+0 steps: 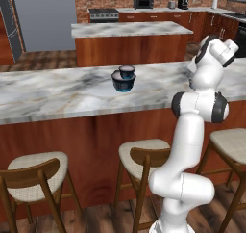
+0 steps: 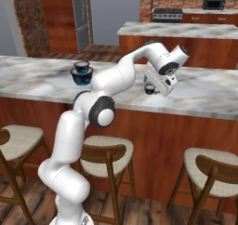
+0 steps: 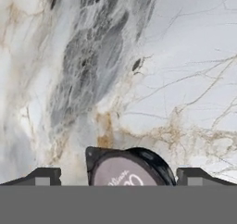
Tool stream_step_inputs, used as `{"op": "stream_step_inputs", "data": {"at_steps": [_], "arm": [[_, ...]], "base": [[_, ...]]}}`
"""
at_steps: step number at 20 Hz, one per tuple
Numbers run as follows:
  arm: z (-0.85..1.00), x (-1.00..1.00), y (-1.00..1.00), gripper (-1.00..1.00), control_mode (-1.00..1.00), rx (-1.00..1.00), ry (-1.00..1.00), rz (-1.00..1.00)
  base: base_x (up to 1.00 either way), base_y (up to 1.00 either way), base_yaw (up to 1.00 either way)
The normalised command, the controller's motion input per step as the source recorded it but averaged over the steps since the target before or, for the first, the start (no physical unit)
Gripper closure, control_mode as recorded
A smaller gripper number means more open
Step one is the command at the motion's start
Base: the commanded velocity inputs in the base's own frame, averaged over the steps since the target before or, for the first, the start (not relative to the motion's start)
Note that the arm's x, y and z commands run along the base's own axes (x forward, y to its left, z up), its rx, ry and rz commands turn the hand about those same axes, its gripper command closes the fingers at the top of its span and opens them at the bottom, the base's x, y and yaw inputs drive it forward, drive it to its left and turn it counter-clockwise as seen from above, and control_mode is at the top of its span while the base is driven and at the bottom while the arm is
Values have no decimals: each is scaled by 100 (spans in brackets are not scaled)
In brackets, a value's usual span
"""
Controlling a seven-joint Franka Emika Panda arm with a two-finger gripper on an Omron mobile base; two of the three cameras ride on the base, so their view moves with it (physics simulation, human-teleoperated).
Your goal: Stack the yogurt containers by placing the smaller containers on top of the larger containers.
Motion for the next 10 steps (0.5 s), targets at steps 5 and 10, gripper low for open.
{"op": "stream_step_inputs", "data": {"at_steps": [5,10], "arm": [[-12,0,26,-100,-100,0,2,-8],[-19,0,16,100,-100,0,1,-7]], "base": [[0,0,0],[0,0,0]]}}
